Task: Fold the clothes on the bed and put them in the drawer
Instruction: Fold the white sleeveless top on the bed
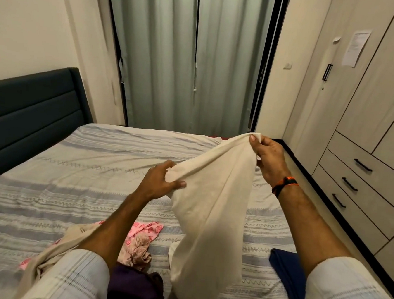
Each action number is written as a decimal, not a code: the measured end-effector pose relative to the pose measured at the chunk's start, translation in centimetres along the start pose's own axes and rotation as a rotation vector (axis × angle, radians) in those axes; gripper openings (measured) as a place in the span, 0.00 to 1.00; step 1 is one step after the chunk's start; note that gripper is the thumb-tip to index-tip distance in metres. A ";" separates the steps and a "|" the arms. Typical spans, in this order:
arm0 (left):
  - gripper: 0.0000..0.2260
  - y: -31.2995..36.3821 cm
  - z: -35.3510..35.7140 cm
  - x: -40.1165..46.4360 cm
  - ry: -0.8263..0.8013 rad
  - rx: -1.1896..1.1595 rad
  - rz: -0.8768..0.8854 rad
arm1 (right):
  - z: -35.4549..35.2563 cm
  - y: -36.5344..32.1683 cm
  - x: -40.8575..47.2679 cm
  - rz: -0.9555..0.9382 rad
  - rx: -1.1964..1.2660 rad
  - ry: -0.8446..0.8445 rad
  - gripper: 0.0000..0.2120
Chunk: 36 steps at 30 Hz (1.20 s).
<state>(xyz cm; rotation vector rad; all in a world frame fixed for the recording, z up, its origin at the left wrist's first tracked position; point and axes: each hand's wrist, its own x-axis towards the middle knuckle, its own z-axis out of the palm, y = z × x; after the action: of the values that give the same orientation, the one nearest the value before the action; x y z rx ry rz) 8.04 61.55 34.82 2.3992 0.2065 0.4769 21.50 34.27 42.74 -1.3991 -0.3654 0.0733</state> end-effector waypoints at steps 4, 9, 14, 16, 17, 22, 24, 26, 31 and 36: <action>0.18 0.0 0.8 -0.7 0.101 -0.030 0.117 | 0.3 0.5 -0.4 0.021 0.039 0.037 0.10; 0.05 0.7 2.8 -2.4 0.082 0.183 0.277 | 0.6 0.6 -0.6 0.025 0.043 0.033 0.07; 0.05 1.2 5.5 -4.3 0.170 0.224 0.498 | 0.8 1.4 -1.2 0.071 0.077 0.001 0.05; 0.07 1.6 6.4 -4.8 0.191 0.184 0.532 | 0.9 1.7 -1.3 0.089 0.080 0.024 0.05; 0.08 1.8 6.8 -5.0 0.175 0.160 0.537 | 0.9 1.8 -1.2 0.100 0.081 0.039 0.04; 0.09 3.0 7.6 -5.6 -0.146 0.104 0.424 | 0.9 2.1 -1.2 0.134 0.147 0.002 0.05; 0.16 3.6 7.7 -6.0 -0.235 0.149 0.330 | 1.0 1.8 -1.4 0.131 0.237 -0.059 0.07; 0.29 4.2 7.5 -6.1 -0.392 0.280 0.183 | 0.9 1.4 -1.6 0.122 0.294 -0.096 0.07; 0.24 3.7 7.0 -5.7 -0.507 0.714 0.133 | 0.2 1.4 -1.7 0.108 0.251 -0.129 0.06; 0.09 3.1 4.2 -4.3 -0.392 1.095 0.367 | -1.1 2.7 -1.7 0.139 0.205 -0.059 0.04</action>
<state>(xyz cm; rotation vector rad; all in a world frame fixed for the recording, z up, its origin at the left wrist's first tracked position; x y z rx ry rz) 5.81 55.55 32.70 3.5664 -0.2248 -0.0080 20.62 33.25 39.66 -1.2199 -0.3004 0.2593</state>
